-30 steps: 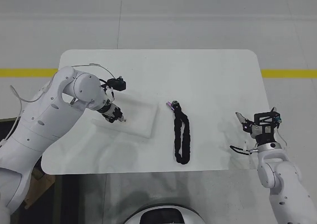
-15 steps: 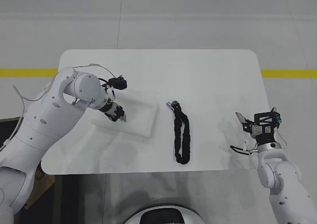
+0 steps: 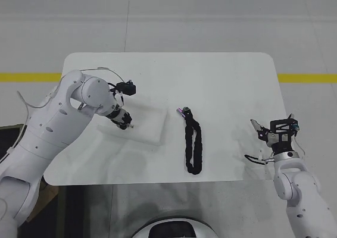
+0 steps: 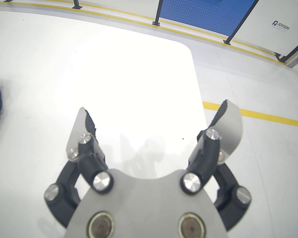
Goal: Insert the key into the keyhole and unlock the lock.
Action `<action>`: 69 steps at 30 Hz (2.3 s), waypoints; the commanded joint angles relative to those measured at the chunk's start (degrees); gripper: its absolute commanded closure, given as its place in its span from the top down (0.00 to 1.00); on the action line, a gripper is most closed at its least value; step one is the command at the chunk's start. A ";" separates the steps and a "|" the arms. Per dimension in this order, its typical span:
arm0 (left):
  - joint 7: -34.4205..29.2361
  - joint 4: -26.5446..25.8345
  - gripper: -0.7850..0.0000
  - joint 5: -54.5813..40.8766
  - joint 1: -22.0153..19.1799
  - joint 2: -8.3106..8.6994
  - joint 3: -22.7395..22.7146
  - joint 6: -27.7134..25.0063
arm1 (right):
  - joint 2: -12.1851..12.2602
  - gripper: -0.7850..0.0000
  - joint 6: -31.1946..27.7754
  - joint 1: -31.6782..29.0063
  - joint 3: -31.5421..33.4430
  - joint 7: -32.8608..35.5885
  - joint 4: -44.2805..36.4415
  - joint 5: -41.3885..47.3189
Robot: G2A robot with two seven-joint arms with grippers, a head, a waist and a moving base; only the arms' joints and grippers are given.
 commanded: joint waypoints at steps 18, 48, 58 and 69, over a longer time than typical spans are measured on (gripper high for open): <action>8.95 -3.66 0.00 -18.23 2.17 5.63 -13.49 7.13 | 0.00 1.00 0.00 0.00 0.00 0.00 0.00 0.00; 14.30 9.59 0.00 -56.99 19.19 6.37 -28.82 -16.63 | -0.48 1.00 -14.04 16.78 -11.59 39.55 -8.23 34.26; 14.30 9.59 0.00 -56.99 19.19 6.37 -28.82 -16.63 | -3.09 0.91 -9.80 29.42 -28.45 47.48 3.09 25.82; 14.30 9.59 0.00 -56.99 19.19 6.37 -28.82 -16.63 | -5.95 0.00 -6.65 32.67 -32.46 46.13 7.66 22.75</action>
